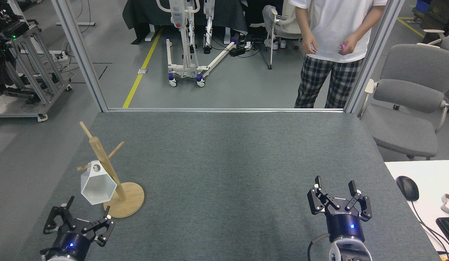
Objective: Hang cup on storage rack
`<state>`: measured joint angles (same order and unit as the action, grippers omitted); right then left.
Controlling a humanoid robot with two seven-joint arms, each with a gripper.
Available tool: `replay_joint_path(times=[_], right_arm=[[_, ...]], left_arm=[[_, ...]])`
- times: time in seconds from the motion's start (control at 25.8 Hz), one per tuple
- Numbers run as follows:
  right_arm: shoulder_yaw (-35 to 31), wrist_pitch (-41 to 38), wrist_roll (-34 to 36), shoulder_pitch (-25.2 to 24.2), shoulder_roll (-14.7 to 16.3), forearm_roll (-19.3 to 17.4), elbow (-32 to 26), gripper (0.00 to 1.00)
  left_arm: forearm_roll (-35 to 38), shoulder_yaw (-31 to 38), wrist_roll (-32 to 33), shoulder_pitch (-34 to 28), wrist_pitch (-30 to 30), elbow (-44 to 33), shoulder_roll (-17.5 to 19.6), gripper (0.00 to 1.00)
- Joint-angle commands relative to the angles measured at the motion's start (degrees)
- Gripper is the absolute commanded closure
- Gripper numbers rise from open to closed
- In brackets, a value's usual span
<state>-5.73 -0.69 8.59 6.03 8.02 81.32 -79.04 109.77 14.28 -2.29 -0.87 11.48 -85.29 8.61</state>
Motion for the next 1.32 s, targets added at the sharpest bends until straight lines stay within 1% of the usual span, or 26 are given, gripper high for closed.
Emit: replay_joint_path(times=[0.0, 0.16, 0.19, 0.27, 0.35, 0.47, 0.54, 0.62, 0.7, 0.78, 0.85, 0.93, 1.05, 1.16, 1.28], right_arm=[[0.2, -0.27, -0.07, 0.65, 0.07, 0.07, -0.24, 0.01], [0.46, -1.06, -0.33, 1.0, 0.07, 0.07, -1.21, 0.01], [0.46, -2.12, -0.51, 1.0, 0.07, 0.16, -1.65, 0.01], [0.46, -4.23, -2.44, 0.83, 0.07, 0.33, -2.7, 0.01], [0.46, -4.67, -4.81, 0.65, -0.11, 0.33, -4.64, 0.01], [0.72, -4.23, -6.04, 0.21, -0.9, 0.6, -6.04, 0.01], [1.16, -3.88, -5.69, -0.23, -1.6, 1.74, -6.04, 0.01], [1.16, -2.82, -5.34, -0.41, -2.66, 4.03, -6.04, 0.01], [1.16, -0.19, -4.38, -0.49, -3.8, 5.69, -5.95, 0.01], [1.16, 2.72, -3.76, -0.49, -4.06, 5.96, -5.95, 0.01], [1.16, 3.42, -3.67, -0.41, -3.89, 5.96, -5.6, 0.01], [1.16, 3.68, -3.67, -0.32, -3.89, 5.96, -5.25, 0.01], [1.16, 3.59, -3.58, -0.32, -3.89, 5.96, -5.16, 0.01], [1.07, 3.59, -3.5, -0.23, -3.97, 5.96, -5.16, 0.01], [1.07, 3.42, -3.58, -0.05, -3.18, 5.96, -5.08, 0.01]], left_arm=[[0.0, 0.22, -2.1, -2.82, 0.64, -0.23, 0.0, 0.01], [-0.17, -0.39, -7.37, -7.13, 2.23, -2.42, -0.26, 0.01], [-0.17, -0.83, -8.69, -7.92, 3.37, -3.48, -1.05, 0.01], [-0.17, -2.5, -9.84, -8.71, 6.44, -5.76, -4.04, 0.01], [-0.26, -3.73, -9.84, -8.8, 8.64, -7.52, -6.94, 0.01], [-0.17, -9.27, -9.22, -7.13, 9.35, -8.4, -11.51, 0.01], [0.0, -13.31, -8.52, -4.67, 8.73, -8.14, -13.45, 0.01], [0.18, -16.48, -6.32, -2.73, 7.24, -7.08, -15.12, 0.01], [0.09, -21.04, -3.86, 0.25, 3.63, -5.33, -15.47, 0.01], [0.09, -24.91, -2.02, 3.68, -0.94, -2.43, -15.64, 0.01], [-0.09, -27.55, -0.78, 6.67, -4.1, 0.3, -15.82, 0.01], [-0.26, -28.6, 0.53, 9.75, -6.12, 2.76, -16.26, 0.01], [-1.23, -28.69, 0.71, 13.0, -8.23, 6.1, -16.35, 0.01], [-4.22, -28.16, 0.71, 15.02, -8.94, 8.12, -16.35, 0.01], [-7.38, -27.9, 0.62, 15.9, -8.76, 8.12, -16.17, 0.01]])
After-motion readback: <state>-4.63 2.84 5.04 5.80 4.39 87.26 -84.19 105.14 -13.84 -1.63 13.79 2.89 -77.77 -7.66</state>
